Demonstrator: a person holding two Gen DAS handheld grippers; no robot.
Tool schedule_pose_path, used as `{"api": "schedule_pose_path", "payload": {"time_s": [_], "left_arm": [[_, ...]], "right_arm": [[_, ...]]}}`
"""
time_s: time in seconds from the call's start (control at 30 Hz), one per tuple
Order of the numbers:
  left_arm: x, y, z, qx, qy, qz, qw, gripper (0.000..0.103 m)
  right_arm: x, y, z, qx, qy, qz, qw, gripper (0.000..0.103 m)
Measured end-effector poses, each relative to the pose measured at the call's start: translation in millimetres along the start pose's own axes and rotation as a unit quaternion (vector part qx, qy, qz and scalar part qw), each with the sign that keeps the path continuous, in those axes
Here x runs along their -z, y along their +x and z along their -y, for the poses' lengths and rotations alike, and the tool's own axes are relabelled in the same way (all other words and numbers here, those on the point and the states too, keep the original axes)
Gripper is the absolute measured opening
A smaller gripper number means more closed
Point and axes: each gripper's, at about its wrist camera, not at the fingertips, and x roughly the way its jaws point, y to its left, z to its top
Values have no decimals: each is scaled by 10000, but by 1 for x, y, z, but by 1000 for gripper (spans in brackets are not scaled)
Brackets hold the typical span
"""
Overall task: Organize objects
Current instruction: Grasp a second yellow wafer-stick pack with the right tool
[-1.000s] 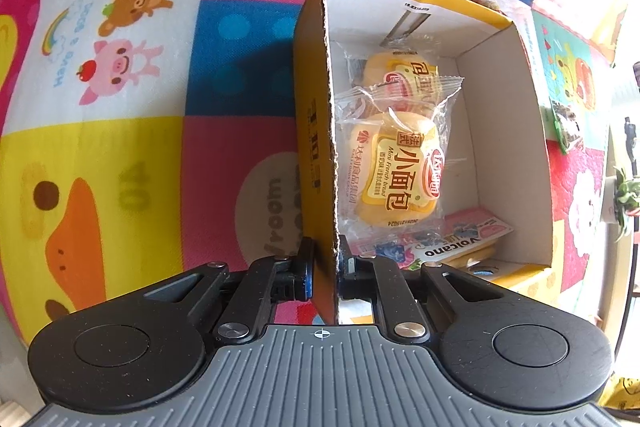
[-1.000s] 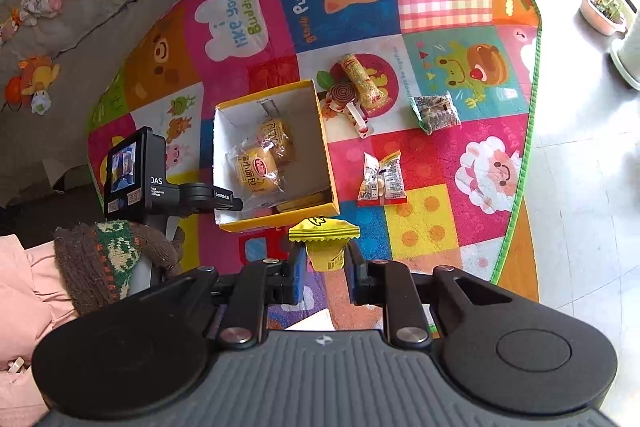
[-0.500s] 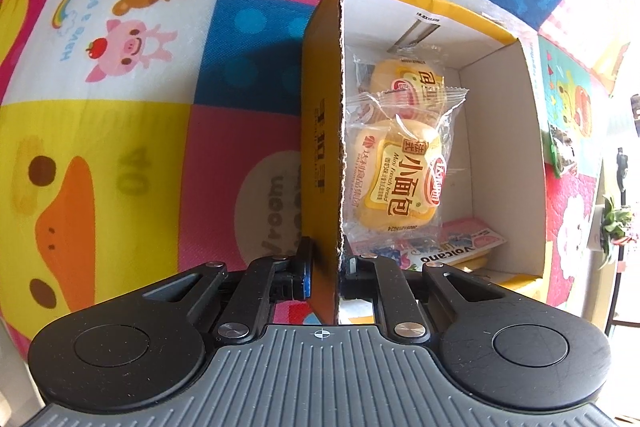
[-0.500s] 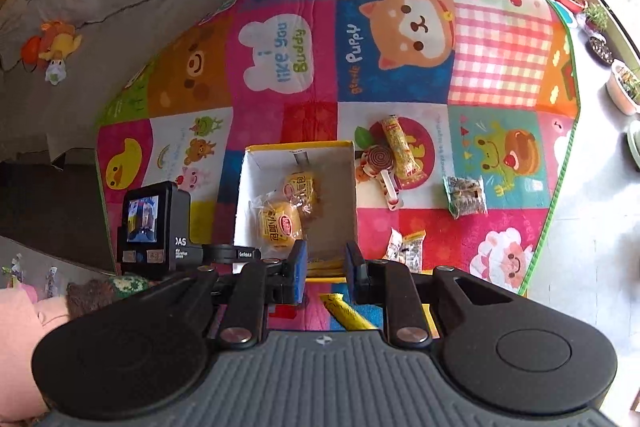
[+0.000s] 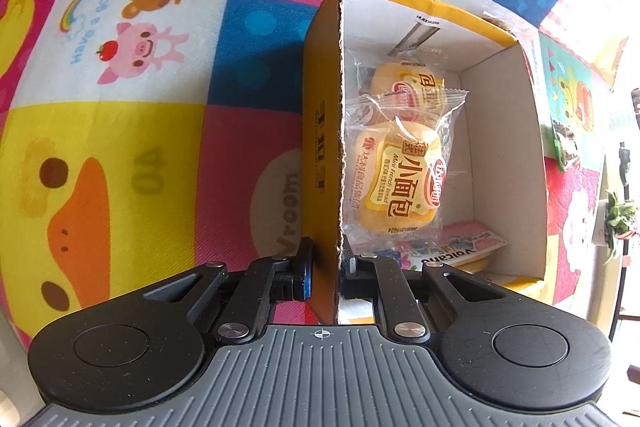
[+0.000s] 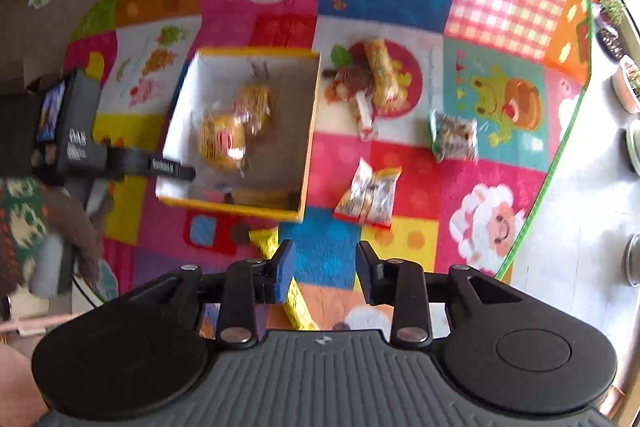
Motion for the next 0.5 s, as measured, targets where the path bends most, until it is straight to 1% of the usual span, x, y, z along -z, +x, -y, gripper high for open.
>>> {"api": "schedule_pose_path", "payload": {"time_s": [0.03,0.1,0.17,0.23,0.33,0.4,0.5], "left_arm": [[0,0,1,-12,-13,-2,10000,13],[-2,1,4,-40,-10,-3,10000,13],[-3,1,8,-80,31,9,10000,13],[-4,1,10,-91,49,25,9999,13],[-5,2,13,-128,18,25,9999,12],[-6,3,15,-144,14,25,9999,12],[-7,4,16,-156,16,46,9999,12]], "right_arm": [[10,17,-5,-72,-202,-129,9997,34],[22,47,-17,-163,-591,-285,9977,39],[30,78,-29,-209,-895,-412,9949,40],[32,107,-36,-267,-996,-552,9931,40],[30,141,-44,-273,-987,-714,9922,40],[29,155,-49,-111,-1082,-752,9912,40],[28,164,-55,-63,-1224,-766,9895,40]]}}
